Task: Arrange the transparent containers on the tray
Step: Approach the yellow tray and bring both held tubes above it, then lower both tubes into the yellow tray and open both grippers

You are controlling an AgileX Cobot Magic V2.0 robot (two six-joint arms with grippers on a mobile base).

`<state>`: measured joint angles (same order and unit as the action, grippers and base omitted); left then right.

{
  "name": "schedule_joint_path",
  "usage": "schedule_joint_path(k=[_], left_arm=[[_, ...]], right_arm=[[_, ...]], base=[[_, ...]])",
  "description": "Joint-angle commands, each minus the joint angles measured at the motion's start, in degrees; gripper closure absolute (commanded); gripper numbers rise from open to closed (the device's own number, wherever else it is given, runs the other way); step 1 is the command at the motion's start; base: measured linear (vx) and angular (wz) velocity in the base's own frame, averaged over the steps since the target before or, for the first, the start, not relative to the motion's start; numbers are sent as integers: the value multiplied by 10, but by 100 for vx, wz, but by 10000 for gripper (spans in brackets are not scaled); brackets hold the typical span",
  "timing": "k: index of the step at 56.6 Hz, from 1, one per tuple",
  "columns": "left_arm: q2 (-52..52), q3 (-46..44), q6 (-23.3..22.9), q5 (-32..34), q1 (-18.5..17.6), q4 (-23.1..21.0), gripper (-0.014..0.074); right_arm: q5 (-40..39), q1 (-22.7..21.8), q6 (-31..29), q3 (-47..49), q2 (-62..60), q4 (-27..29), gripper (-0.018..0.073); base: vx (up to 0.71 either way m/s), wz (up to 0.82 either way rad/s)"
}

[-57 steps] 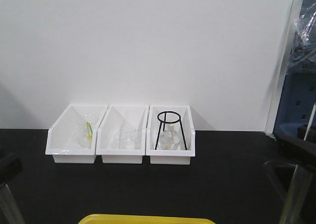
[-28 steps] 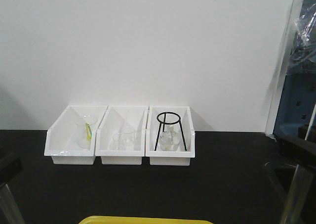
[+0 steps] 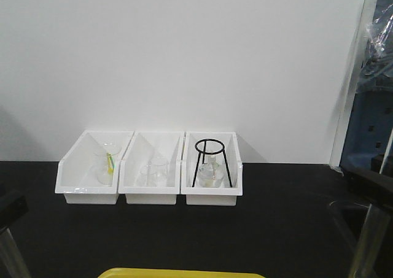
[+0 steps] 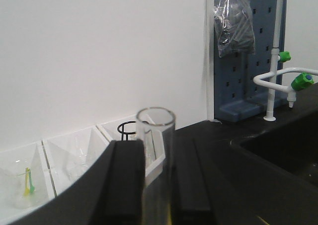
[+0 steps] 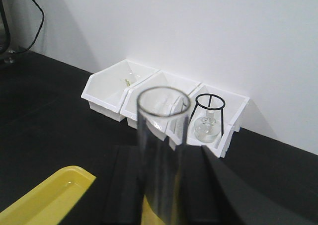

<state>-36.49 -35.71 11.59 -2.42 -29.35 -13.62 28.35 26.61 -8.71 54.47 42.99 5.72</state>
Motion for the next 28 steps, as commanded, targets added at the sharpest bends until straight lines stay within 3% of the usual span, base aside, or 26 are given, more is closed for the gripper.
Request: schedule_joint_path(k=[1,12,18,28], left_arm=[[-1,-16,-6,48,-3,-4,493],[-86,-53,-27,-42,-3,-5,489],[-153,-82,-66,-71,-3,-5,487],[-284,-119,-121,-98,-3,-5,485]], right_arm=[[-50,-3,9,19,6,2,477],[-49,-2,116,19,79,8,477],[-52,-2,119,19,143,39,477],[-55,-2,104,21,256,151,477]], base=[[0,0],[0,0],[0,0],[0,0]])
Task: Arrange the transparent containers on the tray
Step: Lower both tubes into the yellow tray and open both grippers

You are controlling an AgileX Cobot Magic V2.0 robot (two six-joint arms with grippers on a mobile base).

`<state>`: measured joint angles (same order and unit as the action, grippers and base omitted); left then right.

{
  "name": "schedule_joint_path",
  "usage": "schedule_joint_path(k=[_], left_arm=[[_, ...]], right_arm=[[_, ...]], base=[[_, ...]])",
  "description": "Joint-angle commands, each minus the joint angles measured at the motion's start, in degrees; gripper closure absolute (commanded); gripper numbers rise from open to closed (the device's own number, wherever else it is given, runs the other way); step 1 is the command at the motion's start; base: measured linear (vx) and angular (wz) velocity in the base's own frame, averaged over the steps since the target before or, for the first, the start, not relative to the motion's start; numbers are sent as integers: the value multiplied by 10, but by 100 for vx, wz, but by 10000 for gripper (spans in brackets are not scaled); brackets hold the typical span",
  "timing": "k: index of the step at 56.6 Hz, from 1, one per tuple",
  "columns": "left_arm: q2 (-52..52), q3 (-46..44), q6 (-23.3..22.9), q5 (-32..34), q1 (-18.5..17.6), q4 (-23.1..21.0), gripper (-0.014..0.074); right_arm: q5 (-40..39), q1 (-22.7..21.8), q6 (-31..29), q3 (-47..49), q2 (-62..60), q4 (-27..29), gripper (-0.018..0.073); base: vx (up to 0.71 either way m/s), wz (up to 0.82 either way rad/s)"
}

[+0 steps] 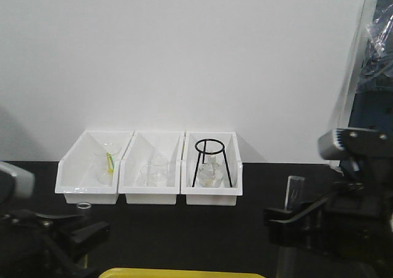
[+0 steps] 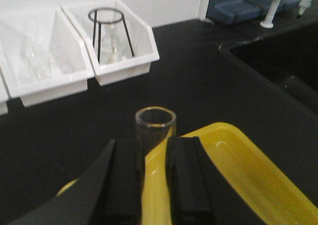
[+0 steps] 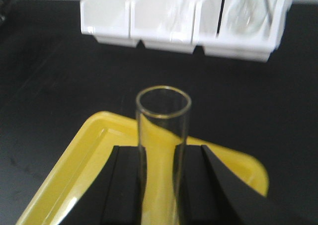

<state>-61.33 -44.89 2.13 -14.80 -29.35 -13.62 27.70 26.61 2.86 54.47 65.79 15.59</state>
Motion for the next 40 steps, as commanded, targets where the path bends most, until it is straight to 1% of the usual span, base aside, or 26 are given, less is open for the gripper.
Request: schedule_joint_path(k=[1,4,9,15,22,32,40], left_arm=[[-45,-28,-30,25,-3,-5,485],[-82,-28,-44,26,-3,-5,483],[-140,-28,-85,27,-3,-5,481],[-198,-28,-113,28,-3,-5,478],[-244,-28,-116,38,-3,-5,476],[-283,-28,-115,56,-3,-5,470],[-303,-28,-116,65,-3,-5,461]], right_arm=[[-48,-2,-16,21,35,58,477],[-48,-2,-40,21,64,79,477],[-48,-2,-78,21,110,112,477],[-48,-2,-101,21,155,138,476],[-48,-2,-103,21,202,154,472],[-47,-2,-103,21,252,155,457],[-32,-2,-103,21,281,155,439]], base=[[0,0],[0,0],[0,0],[0,0],[0,0],[0,0],[0,0]])
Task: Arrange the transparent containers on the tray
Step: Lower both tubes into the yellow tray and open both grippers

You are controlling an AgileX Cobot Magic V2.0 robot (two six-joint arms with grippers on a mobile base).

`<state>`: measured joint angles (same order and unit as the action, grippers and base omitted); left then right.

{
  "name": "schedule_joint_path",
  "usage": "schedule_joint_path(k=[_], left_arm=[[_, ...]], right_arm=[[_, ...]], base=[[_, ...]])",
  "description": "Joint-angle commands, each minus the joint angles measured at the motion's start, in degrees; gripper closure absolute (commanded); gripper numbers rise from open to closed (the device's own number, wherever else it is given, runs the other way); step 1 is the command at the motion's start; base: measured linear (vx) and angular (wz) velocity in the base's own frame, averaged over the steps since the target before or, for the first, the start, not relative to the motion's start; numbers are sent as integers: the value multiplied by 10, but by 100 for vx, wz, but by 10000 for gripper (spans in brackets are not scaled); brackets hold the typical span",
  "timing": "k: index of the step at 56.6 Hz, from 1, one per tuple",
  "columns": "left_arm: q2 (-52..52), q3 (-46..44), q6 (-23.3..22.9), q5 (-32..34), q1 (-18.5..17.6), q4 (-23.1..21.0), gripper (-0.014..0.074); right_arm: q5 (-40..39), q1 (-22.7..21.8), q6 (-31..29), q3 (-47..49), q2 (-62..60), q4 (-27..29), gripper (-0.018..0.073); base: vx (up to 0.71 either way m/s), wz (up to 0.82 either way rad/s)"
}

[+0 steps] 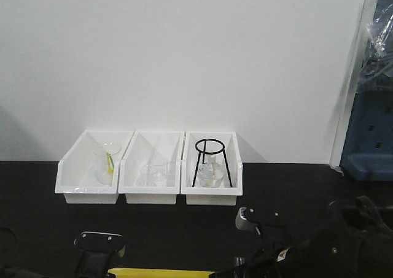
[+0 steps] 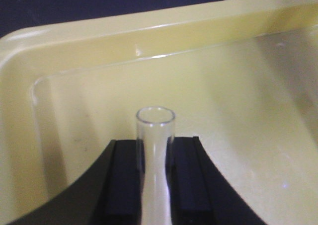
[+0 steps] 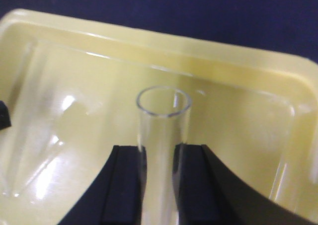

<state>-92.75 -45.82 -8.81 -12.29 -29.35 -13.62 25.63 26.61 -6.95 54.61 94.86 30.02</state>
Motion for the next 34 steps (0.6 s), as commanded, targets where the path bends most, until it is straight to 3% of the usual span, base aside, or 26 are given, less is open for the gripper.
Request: schedule_joint_path(k=[1,15,34], left_arm=[[9,-18,-6,41,-3,-5,460],[-8,-18,-5,34,-3,-3,397],[-13,-18,-5,39,-3,0,202]], right_arm=[[-10,-2,-5,19,-6,10,437],[4,-2,-3,19,27,10,349],[1,-2,-3,19,30,10,90]], base=[[0,0],[0,0],[0,0]])
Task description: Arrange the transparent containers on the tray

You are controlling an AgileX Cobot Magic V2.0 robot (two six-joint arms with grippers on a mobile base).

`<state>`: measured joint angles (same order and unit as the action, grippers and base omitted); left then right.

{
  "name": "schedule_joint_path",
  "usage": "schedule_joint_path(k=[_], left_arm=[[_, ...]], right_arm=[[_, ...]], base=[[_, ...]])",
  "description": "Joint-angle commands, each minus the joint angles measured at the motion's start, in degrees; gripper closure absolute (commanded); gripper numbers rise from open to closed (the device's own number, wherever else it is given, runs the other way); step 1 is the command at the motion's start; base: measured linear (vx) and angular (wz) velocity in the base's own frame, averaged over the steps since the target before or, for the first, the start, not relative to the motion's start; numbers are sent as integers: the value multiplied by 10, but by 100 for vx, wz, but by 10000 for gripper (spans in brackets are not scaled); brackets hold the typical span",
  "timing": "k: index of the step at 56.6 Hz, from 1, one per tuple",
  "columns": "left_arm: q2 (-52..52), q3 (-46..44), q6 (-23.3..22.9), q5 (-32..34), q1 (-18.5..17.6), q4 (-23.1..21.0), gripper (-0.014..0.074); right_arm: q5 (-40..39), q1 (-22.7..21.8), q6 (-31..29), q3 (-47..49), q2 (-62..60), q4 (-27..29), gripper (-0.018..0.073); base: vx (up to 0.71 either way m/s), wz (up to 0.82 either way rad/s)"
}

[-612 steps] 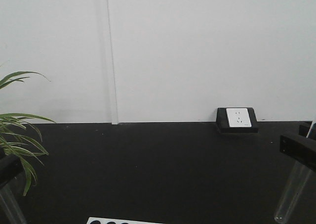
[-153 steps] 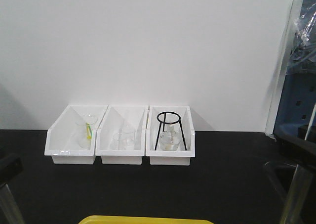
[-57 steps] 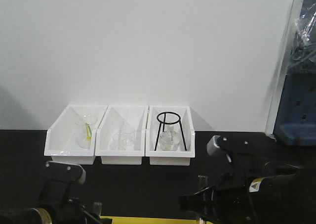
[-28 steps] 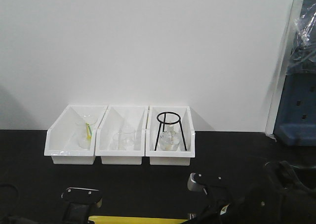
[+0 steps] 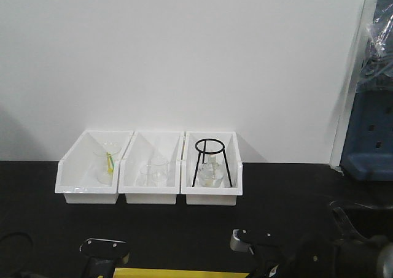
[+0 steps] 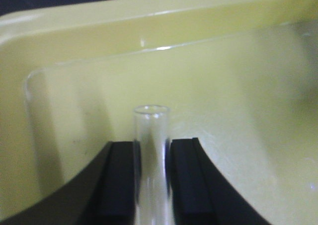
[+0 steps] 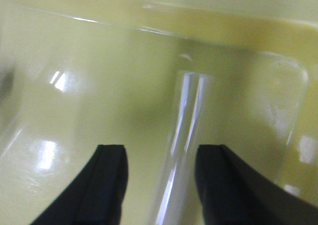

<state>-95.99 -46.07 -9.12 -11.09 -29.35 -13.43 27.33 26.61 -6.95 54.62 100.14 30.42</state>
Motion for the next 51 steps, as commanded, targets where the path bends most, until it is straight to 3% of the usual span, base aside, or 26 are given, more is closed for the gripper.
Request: schedule_joint_path(k=[1,12,27,38,51], left_arm=[[20,-16,-2,27,-3,-2,187],[23,-16,-2,29,-3,-2,90],[121,-16,22,54,-3,0,84],[253,-16,81,54,-3,0,84],[418,-16,136,56,-3,0,162]], right_arm=[[-16,-2,-3,19,-23,6,85],[-4,-2,-3,19,-31,9,64],[-58,-2,-48,19,-151,3,115],[-61,-2,-125,19,-318,-34,213],[-49,-2,-124,19,-477,-122,398]], base=[[0,0],[0,0],[0,0],[0,0],[0,0]])
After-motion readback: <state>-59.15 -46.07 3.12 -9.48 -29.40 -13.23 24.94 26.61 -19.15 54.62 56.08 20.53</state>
